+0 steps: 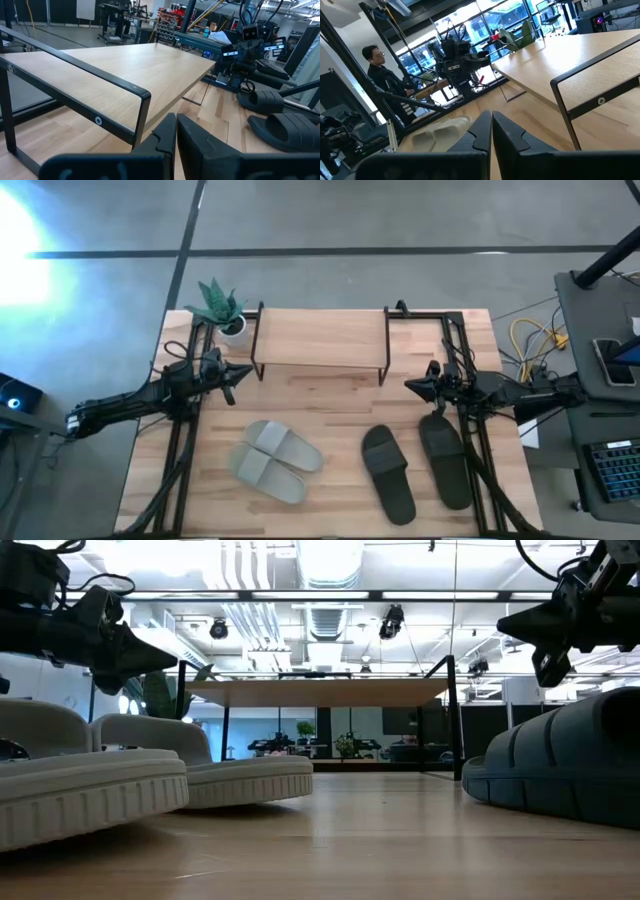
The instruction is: Pick and place slides into the shelf
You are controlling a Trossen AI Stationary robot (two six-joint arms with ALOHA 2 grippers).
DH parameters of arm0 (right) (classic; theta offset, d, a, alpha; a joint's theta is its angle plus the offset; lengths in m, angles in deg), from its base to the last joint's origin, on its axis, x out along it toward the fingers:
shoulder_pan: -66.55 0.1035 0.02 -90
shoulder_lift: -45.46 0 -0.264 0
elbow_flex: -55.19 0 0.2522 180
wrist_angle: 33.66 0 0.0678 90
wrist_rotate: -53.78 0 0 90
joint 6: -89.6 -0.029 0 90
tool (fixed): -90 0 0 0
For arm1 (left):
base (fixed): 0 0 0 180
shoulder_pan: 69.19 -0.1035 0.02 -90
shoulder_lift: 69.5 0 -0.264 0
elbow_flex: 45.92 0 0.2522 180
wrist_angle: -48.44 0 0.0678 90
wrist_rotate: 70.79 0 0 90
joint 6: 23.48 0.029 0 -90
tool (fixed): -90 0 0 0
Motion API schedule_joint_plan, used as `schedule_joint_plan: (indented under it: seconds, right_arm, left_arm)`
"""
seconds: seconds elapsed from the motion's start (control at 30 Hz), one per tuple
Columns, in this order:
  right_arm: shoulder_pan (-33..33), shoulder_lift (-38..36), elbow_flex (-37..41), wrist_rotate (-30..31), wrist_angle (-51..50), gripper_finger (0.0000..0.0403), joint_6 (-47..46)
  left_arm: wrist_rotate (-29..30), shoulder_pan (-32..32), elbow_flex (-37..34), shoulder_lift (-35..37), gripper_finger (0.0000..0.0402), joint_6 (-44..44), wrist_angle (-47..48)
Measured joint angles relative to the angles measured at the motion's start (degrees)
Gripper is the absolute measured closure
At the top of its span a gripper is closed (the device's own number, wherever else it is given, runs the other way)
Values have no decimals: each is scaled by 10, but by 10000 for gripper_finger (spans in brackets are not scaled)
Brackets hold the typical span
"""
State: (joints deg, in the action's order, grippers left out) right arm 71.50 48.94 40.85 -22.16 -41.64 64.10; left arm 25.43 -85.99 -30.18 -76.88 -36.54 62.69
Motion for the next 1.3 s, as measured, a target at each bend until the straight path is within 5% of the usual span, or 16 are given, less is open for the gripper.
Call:
schedule_joint_plan:
  seconds: [0.27, 0.33, 0.47, 0.53, 0.9, 1.07, 1.3]
  right_arm:
    - [0, 0, 1, -13, 20, 394, 0]
    - [0, 0, 1, -113, 66, 394, 3]
    - [5, 14, 1, -427, 190, 394, 38]
    - [7, 24, -7, -504, 260, 394, -7]
    - [7, 82, -175, -289, 271, 394, -144]
    - [7, 102, -251, -163, 275, 394, -105]
    - [7, 174, -339, -130, 287, 394, -43]
  left_arm:
    - [0, 0, 0, 0, 402, 0, 0]
    - [0, 0, 0, -1, 402, 0, 0]
    - [0, 0, 0, 0, 402, 0, 0]
    - [0, 0, 0, -1, 402, 0, -1]
    - [0, 0, 0, -1, 402, 0, 0]
    - [0, 0, 0, 0, 402, 0, -1]
    - [0, 0, 0, 0, 402, 0, 0]
